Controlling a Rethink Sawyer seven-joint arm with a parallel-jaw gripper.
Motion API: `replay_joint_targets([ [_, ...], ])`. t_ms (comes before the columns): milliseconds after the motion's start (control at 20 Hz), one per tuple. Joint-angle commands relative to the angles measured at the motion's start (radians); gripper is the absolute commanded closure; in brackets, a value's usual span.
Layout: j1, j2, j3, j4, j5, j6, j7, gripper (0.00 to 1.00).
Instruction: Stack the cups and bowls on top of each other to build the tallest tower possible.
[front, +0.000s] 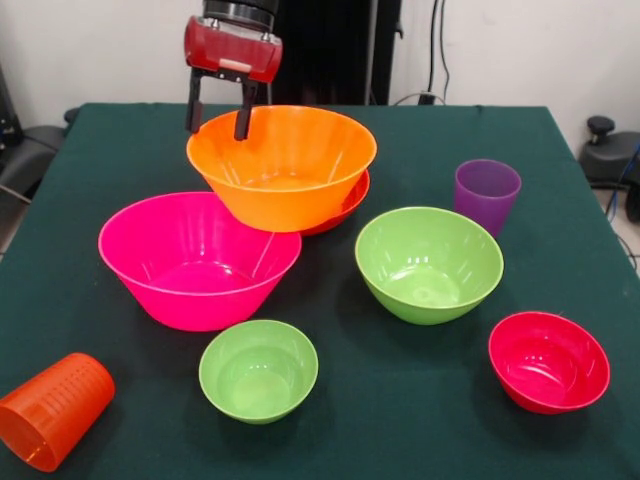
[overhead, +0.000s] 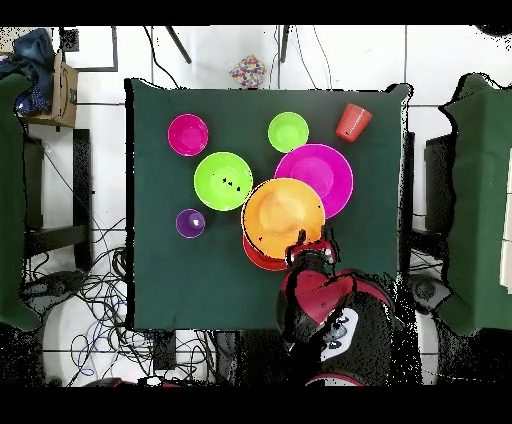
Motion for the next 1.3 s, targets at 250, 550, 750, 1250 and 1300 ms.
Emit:
replay_joint_targets([
  [250, 0.040, 0.103, -0.001, -0.098, 0.018, -0.048, -0.039, 0.00],
  [550, 0.063, 0.118, -0.013, -0.111, 0.038, -0.044, -0.016, 0.00],
  [750, 0.079, 0.090, 0.007, -0.106, 0.030, 0.006, 0.023, 0.00],
  [1250, 0.006, -0.132, 0.224, -0.001, -0.035, 0.269, 0.060, 0.00],
  [1300, -0.003, -0.155, 0.248, 0.015, -0.024, 0.293, 0.051, 0.00],
])
